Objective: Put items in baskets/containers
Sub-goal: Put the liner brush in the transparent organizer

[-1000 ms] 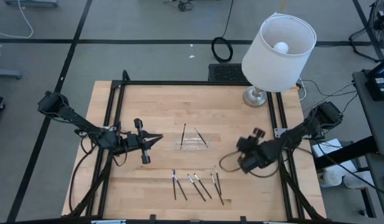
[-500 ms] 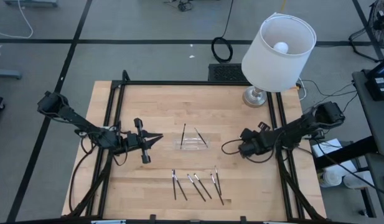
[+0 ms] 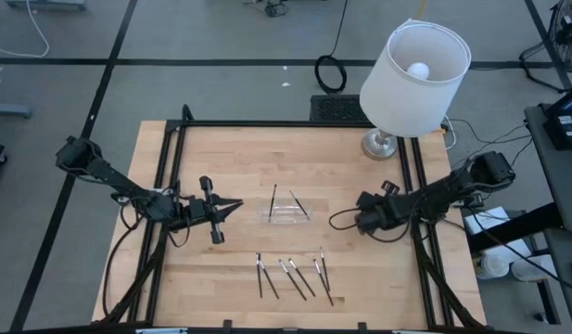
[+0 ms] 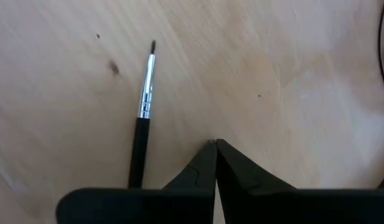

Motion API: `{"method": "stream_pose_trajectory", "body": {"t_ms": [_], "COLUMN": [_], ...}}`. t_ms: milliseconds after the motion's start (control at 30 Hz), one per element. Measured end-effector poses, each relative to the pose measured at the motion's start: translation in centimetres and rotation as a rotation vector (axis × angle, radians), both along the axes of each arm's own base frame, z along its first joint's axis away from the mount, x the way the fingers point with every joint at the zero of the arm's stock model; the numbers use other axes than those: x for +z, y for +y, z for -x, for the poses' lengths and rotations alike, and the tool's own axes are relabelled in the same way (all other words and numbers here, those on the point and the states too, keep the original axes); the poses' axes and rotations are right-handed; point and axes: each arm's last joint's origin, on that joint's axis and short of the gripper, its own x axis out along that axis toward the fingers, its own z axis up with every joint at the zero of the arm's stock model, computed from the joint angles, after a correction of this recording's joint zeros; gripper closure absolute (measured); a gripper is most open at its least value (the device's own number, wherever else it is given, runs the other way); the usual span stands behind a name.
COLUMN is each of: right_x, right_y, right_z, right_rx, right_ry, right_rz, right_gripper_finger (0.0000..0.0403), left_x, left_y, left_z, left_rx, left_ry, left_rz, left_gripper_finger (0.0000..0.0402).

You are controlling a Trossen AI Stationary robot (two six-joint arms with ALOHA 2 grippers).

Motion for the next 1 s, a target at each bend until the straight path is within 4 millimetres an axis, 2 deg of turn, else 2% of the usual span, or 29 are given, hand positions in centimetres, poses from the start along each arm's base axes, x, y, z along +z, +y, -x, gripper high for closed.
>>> {"method": "stream_pose_trajectory", "body": {"t_ms": [367, 1000], "right_x": [0.0, 0.0], "right_y": [1.6, 3.9], "right_z": [-0.1, -0.6], "right_rx": [0.086, 0.135], "right_ry": [-0.069, -0.231], "right_rz": [0.017, -0.030], "right_gripper_finger": [0.0402, 0.0402], "left_x": [0.0, 0.0], "left_y": [0.0, 0.0], "left_z": [0.0, 0.0], "left_rx": [0.000, 0.000], "left_ry": [0.000, 0.000], "left_rz": [0.000, 0.002], "left_gripper_finger": [0.0366, 0.0366]}}
